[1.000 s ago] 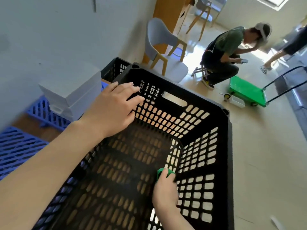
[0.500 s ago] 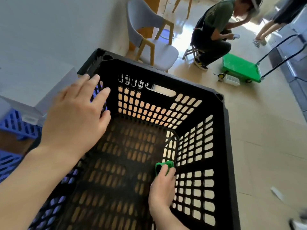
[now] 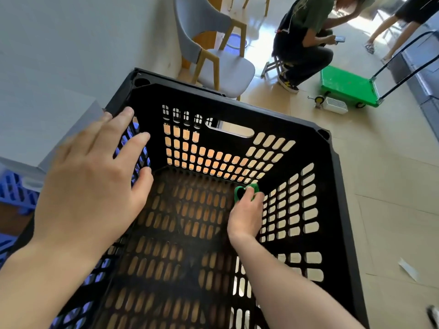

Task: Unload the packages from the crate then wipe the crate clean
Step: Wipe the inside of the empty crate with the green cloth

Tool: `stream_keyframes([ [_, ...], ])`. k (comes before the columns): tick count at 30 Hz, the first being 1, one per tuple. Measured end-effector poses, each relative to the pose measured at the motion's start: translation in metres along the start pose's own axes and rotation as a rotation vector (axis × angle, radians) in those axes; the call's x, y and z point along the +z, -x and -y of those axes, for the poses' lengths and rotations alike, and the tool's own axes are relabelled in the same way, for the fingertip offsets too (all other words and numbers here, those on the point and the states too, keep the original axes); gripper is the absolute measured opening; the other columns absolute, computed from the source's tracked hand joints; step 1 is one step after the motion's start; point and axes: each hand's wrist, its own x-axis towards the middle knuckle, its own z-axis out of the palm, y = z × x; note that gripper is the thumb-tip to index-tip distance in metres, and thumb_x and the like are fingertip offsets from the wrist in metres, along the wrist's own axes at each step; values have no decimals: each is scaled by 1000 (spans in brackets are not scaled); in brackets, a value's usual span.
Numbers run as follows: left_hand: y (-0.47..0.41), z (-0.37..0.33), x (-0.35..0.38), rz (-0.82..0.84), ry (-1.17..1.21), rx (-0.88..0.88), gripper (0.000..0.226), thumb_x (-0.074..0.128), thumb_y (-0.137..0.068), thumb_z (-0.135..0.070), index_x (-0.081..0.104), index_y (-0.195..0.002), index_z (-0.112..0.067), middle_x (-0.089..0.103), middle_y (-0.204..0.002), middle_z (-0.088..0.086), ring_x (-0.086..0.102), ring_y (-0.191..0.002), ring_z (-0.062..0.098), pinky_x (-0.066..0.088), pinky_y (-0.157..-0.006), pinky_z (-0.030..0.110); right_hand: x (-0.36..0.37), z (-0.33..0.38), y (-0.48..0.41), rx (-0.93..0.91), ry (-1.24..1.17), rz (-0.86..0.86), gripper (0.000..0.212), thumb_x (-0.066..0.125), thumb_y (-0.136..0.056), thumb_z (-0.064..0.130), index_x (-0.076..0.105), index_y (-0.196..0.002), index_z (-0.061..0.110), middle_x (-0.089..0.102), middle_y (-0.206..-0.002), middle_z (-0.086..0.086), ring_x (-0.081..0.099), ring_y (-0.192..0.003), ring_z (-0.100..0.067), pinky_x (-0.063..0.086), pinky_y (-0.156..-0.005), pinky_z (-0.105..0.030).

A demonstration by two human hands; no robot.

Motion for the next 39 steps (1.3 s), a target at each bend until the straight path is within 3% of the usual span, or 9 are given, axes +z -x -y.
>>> stream_keyframes([
  [3, -1, 2, 2, -25, -19, -14, 48, 49, -85, -28, 58, -128, -8, 39, -150, 15, 37, -134, 39, 33, -104, 58, 3, -3, -13, 39, -37, -33, 37, 52, -95, 17, 42, -131, 18, 45, -117, -2, 53, -99, -20, 44, -62, -29],
  [8, 0, 6, 8, -4, -61, -38, 51, 46, -85, -30, 56, -130, -8, 35, -151, 18, 33, -135, 41, 28, -107, 59, 7, -20, 17, -66, -59, 87, 43, 36, -94, 9, 36, -137, 9, 30, -131, -19, 38, -113, -38, 36, -87, -46],
  [13, 0, 7, 9, 35, -42, -35, 54, 45, -85, -31, 54, -133, -9, 31, -153, 18, 30, -137, 42, 30, -107, 61, 5, -34, 73, 90, 18, 103, 68, 67, -77, -3, 36, -138, 3, 41, -119, -18, 53, -97, -28, 56, -63, -37],
  [16, 1, 7, 9, 50, -46, -30, 55, 45, -85, -31, 54, -134, -9, 30, -153, 19, 29, -138, 42, 31, -107, 61, 5, -29, 84, 215, -95, 81, 77, 69, -75, -3, 31, -141, 4, 41, -122, -17, 50, -100, -23, 57, -69, -33],
  [20, 1, 2, 3, 56, -86, -34, 50, 50, -86, -28, 56, -133, -10, 33, -152, 19, 33, -136, 42, 33, -101, 60, 1, -14, 57, 225, -260, -28, 32, 47, -99, 18, 44, -131, 16, 49, -113, 1, 52, -93, -10, 48, -67, -19],
  [23, 3, -2, 1, 47, -109, -44, 47, 57, -85, -23, 58, -130, -9, 36, -151, 20, 36, -135, 42, 36, -95, 60, 5, -5, 33, 221, -238, -65, 22, 38, -103, 27, 48, -122, 22, 47, -106, 7, 53, -93, -3, 45, -67, -17],
  [25, 4, -3, 0, 54, -108, -43, 49, 58, -83, -25, 59, -129, -8, 36, -150, 21, 37, -135, 42, 38, -93, 60, 4, 4, 21, 216, -219, -70, 32, 43, -101, 25, 45, -132, 17, 46, -115, 4, 49, -107, -3, 47, -76, -15],
  [29, 3, -3, -3, 71, -107, -58, 49, 59, -84, -27, 59, -130, -9, 36, -150, 20, 37, -136, 42, 42, -91, 60, 10, 13, -5, 145, -135, -90, 55, 48, -98, 26, 33, -146, 5, 46, -134, -13, 42, -119, -27, 44, -95, -34],
  [39, -4, -12, -8, -60, 62, -147, 42, 47, -89, -25, 62, -124, -8, 50, -142, 17, 47, -130, 36, 38, -103, 41, 38, 41, 3, 172, -182, -91, 43, 46, -99, 20, 44, -141, 9, 52, -139, -5, 35, -133, -25, 25, -112, -36],
])
